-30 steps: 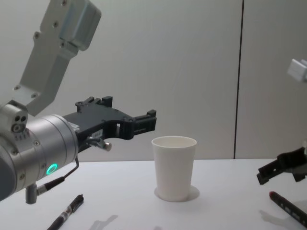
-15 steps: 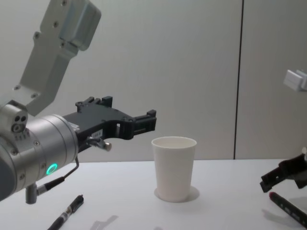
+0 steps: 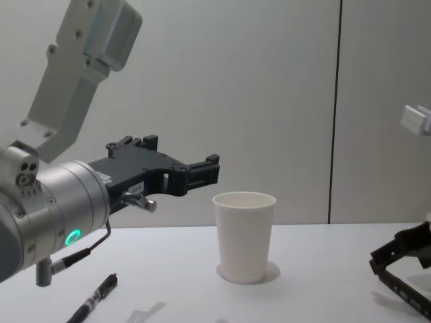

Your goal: Place the pen into the pen holder.

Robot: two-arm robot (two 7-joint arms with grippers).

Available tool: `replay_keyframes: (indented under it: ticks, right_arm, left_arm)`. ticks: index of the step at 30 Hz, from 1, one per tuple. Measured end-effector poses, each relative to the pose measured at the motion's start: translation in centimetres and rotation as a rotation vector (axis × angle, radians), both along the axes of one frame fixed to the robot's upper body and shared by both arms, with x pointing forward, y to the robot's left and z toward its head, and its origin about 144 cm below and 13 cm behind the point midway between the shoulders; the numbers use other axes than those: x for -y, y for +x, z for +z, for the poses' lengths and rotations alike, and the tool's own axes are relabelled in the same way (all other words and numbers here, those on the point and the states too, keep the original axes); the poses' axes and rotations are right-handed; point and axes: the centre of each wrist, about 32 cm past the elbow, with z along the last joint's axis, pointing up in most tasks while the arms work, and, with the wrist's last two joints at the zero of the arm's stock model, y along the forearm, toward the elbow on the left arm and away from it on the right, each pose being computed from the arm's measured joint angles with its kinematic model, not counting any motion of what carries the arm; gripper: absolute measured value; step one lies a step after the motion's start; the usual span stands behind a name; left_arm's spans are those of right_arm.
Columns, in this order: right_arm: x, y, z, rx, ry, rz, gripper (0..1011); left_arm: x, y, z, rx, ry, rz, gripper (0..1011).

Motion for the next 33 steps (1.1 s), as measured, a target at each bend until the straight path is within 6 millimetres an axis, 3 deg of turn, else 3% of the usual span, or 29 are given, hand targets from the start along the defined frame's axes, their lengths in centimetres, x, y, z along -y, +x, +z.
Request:
replay_keyframes:
  ticks: [18, 33]
  right_arm:
    - [-0.2, 0.2, -0.9, 0.004, 0.013, 0.006, 970]
    - [-0.2, 0.3, -2.4, -0.02, 0.01, 0.007, 547]
  left_arm:
    - [0.0, 0.0, 0.0, 0.0, 0.0, 0.0, 1003]
    - [0.0, 0.0, 0.0, 0.0, 0.0, 0.0, 1003]
